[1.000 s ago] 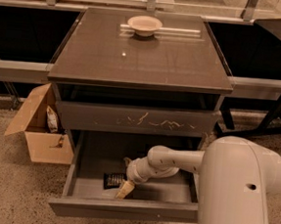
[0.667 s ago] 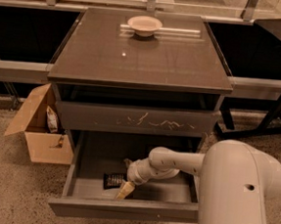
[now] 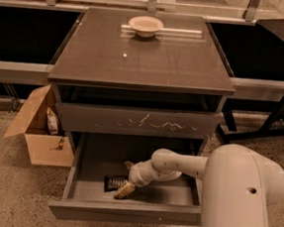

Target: Pick rxbar chocolate from middle drawer and place on counter

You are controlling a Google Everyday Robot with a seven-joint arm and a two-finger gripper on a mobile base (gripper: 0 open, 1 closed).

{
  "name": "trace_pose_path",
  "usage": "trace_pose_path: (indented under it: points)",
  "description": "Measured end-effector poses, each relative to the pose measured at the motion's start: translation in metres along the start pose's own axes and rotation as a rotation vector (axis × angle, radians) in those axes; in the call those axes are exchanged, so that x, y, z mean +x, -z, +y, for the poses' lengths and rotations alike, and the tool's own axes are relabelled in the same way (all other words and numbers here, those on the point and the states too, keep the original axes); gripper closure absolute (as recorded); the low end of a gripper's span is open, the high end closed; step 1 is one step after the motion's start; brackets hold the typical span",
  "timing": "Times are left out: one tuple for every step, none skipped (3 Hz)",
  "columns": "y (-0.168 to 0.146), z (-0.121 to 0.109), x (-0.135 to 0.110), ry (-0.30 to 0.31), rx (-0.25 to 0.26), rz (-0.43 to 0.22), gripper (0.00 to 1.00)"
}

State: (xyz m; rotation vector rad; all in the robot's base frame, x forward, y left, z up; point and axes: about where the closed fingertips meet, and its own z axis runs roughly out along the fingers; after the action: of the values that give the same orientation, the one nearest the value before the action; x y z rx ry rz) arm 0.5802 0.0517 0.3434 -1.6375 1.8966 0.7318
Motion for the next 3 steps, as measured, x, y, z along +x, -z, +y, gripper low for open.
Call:
trace_pose_path:
  points:
    - [0.006,0.0,-0.006,0.0,0.0,0.0,0.75]
    - [0.008,0.001,-0.008,0.0,0.0,-0.001,0.98]
    - [0.032,0.001,-0.021,0.047,0.015,-0.101,1.0]
